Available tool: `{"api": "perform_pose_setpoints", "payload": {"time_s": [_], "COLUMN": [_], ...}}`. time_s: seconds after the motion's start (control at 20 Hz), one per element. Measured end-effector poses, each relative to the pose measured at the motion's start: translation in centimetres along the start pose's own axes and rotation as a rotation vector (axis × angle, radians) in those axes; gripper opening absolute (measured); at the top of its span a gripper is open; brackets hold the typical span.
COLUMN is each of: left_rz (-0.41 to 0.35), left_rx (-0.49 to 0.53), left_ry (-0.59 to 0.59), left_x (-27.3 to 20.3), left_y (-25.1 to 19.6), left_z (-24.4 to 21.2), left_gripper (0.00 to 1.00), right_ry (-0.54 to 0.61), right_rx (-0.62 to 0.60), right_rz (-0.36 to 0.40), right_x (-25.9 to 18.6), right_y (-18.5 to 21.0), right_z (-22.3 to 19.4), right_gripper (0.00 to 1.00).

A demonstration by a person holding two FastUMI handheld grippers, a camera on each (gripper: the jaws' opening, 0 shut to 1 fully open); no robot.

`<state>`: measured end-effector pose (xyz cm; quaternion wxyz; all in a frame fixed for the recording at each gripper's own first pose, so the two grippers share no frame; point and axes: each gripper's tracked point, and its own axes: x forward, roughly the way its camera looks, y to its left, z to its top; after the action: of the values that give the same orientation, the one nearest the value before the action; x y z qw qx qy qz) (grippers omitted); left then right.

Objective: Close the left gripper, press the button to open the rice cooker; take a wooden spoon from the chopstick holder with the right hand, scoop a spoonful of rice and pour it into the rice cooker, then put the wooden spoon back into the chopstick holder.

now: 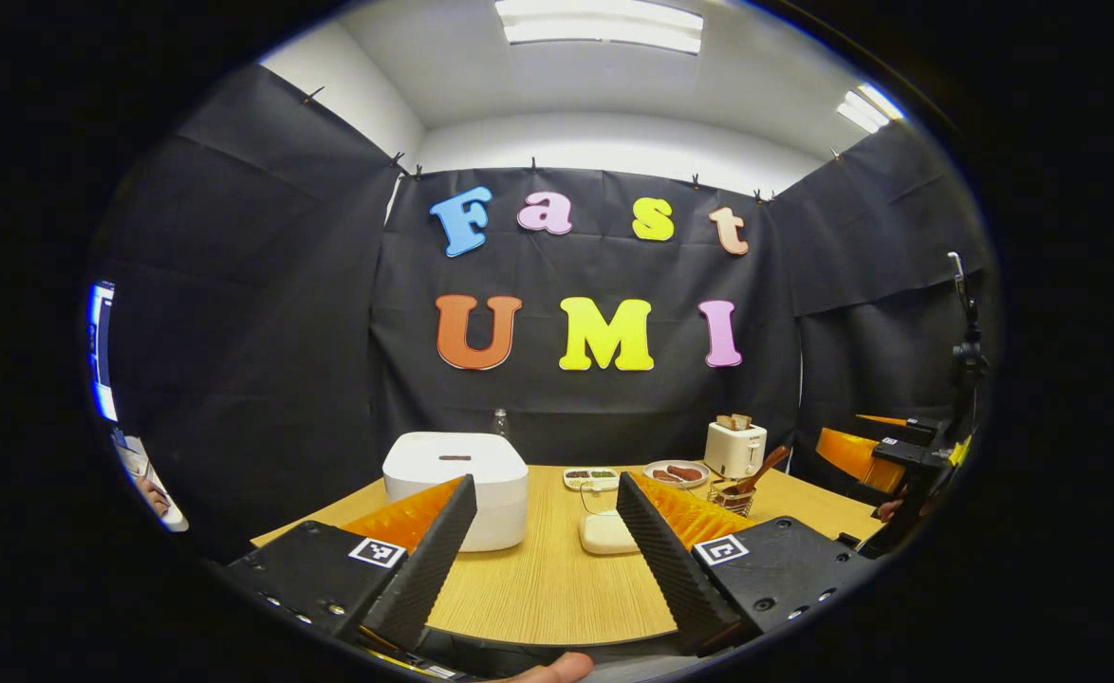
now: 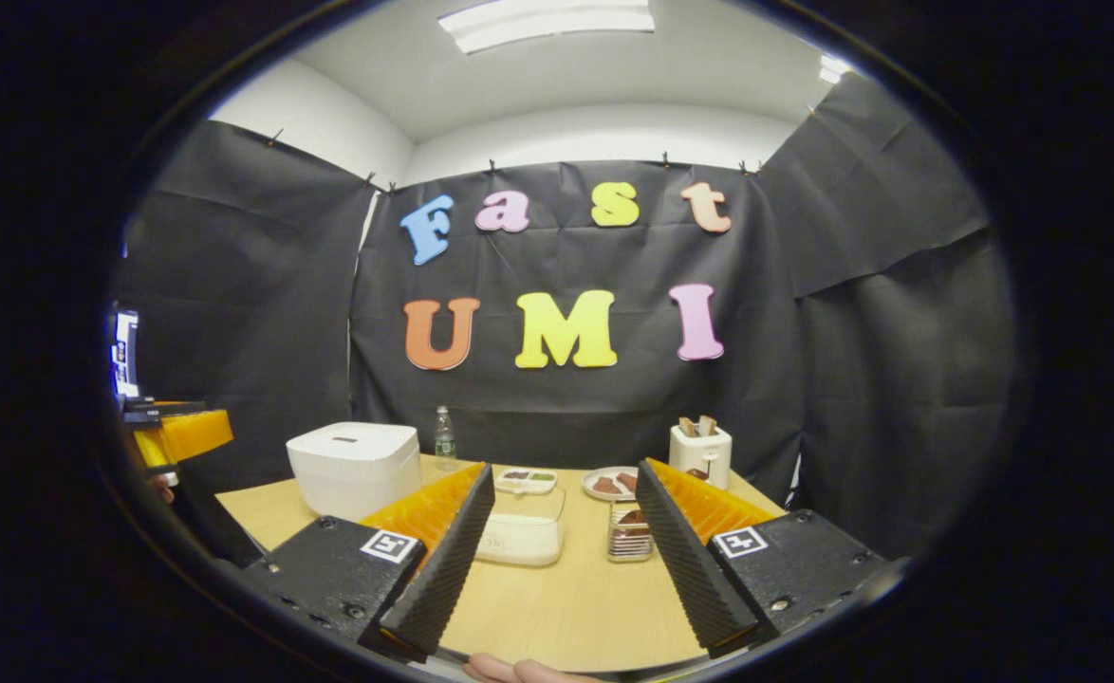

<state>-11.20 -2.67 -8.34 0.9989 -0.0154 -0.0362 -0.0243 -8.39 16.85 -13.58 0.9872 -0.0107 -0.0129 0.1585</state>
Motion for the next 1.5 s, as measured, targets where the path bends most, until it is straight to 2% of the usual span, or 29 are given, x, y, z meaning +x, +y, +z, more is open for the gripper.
{"api": "perform_pose_setpoints", "payload": {"time_s": [0.7,1.5], "left_rz": [-0.035,-0.04], "left_rx": [0.001,-0.006], "left_ry": [0.021,0.03], "left_x": [0.2,0.1], "left_y": [-1.5,-1.6], "left_z": [-0.5,-0.5], "left_gripper": [0.94,0.94], "right_ry": [-0.004,-0.006], "right_rx": [0.002,0.001], "right_rz": [-0.014,-0.023], "right_x": [-0.4,-0.5], "right_y": [-0.9,-1.3], "right_z": [-0.2,-0.3], "right_gripper": [0.98,0.98]}}
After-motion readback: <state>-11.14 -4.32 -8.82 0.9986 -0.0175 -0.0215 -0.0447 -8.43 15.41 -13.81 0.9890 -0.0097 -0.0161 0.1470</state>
